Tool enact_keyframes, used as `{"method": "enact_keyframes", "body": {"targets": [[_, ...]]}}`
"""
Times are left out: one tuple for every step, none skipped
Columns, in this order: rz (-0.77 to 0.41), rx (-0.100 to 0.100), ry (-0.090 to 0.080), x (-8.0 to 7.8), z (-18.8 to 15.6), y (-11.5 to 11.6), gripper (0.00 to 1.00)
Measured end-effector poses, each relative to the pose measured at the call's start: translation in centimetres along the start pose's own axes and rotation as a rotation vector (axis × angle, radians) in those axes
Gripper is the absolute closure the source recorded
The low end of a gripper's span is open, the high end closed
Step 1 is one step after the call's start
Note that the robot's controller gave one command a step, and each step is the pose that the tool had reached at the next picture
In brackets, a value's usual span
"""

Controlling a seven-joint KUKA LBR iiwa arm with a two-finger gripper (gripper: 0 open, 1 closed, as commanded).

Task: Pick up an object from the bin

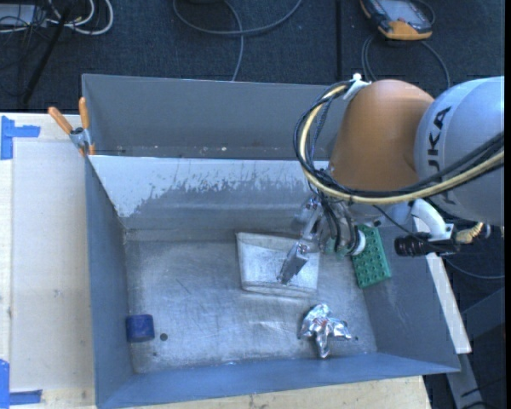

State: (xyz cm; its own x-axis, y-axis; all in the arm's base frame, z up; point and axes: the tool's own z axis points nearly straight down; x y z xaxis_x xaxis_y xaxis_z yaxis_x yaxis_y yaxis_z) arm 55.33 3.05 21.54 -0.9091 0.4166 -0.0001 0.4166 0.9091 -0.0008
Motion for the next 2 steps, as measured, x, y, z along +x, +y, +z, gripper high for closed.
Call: {"method": "enact_keyframes", "body": {"targets": [[-0.022, -0.010, -0.022, -1.65, 11.36, -0.08, 0.00], [-0.021, -0.010, -0.025, -1.74, 11.43, -0.09, 1.00]]}}
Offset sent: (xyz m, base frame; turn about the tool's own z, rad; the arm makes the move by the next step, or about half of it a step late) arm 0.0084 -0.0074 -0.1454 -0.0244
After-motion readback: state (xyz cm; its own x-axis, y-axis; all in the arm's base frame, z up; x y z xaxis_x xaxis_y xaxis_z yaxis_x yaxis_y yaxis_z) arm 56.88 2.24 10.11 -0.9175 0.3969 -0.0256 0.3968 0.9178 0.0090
